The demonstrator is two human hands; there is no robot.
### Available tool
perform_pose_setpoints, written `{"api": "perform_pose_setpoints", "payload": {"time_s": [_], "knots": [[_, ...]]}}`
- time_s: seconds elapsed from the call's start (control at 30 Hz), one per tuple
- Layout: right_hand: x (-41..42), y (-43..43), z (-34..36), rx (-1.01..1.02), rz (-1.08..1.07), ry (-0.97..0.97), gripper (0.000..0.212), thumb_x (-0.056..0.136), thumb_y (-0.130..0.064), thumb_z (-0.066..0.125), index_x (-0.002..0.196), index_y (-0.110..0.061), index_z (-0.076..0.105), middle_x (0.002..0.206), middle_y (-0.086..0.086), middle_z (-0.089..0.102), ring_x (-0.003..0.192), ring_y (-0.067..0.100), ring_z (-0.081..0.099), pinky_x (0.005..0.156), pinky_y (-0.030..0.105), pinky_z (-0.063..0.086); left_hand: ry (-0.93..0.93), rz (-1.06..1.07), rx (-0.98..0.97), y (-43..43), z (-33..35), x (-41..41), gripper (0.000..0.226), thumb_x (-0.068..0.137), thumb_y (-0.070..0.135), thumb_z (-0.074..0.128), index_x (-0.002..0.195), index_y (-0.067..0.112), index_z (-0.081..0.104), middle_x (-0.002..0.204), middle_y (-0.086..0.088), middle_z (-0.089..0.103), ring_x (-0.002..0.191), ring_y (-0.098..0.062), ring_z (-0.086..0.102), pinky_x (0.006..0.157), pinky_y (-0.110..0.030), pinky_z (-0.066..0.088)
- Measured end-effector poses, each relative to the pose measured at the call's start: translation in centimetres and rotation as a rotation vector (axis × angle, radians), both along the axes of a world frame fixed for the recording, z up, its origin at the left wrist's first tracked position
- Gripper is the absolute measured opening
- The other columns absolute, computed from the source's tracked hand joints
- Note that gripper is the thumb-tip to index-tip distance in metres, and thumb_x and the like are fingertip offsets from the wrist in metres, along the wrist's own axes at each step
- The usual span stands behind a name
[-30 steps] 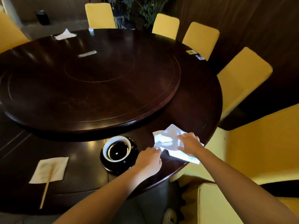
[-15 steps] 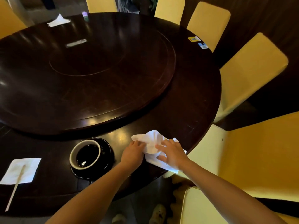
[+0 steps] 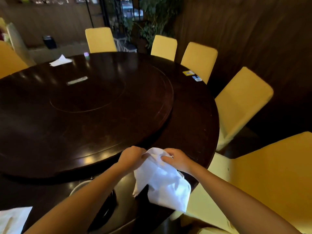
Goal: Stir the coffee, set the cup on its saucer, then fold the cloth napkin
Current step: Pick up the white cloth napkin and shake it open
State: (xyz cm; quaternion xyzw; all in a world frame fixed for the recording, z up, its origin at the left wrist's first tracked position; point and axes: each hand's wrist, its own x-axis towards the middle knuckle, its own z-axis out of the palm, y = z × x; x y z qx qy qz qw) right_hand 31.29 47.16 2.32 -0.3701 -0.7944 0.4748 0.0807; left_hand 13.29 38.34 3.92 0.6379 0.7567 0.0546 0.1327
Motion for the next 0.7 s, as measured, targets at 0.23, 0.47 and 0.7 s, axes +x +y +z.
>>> {"api": "perform_pose_setpoints", "payload": {"time_s": [0.23, 0.47, 0.7], "knots": [[-2.5, 3.5, 8.6, 0.006, 0.015, 0.129, 0.041, 0.09, -0.033, 0.055, 0.058, -0.01, 0.046, 0.061, 0.002, 0.041, 0.055, 0.01, 0.038, 0.05, 0.022, 0.029, -0.225, -0.029, 0.032, 4.1, 8.1, -3.7, 0.035, 0.096, 0.028, 0.04, 0.067, 0.011, 0.048, 0.072, -0.008, 0.057, 0.072, -0.024, 0.059, 0.064, -0.033, 0.04], [-4.2, 7.4, 16.5, 0.157, -0.104, 0.251, 0.026, 0.089, -0.015, 0.054, 0.065, -0.013, 0.063, 0.065, 0.007, 0.061, 0.062, 0.024, 0.057, 0.062, 0.034, 0.041, -0.195, -0.172, 0.119, 6.8, 15.6, -6.5, 0.037, 0.085, 0.032, 0.06, 0.057, 0.009, 0.051, 0.058, 0.002, 0.047, 0.054, -0.005, 0.043, 0.054, -0.019, 0.03], [-3.7, 9.4, 21.7, 0.526, -0.069, 0.138, 0.025, 0.089, -0.022, 0.055, 0.066, -0.018, 0.064, 0.066, -0.007, 0.059, 0.063, 0.004, 0.052, 0.058, 0.018, 0.037, -0.097, -0.214, 0.026, 8.0, 18.0, -9.6, 0.03, 0.076, 0.028, 0.066, 0.058, 0.012, 0.049, 0.058, 0.005, 0.042, 0.057, -0.012, 0.041, 0.054, -0.027, 0.029]]}}
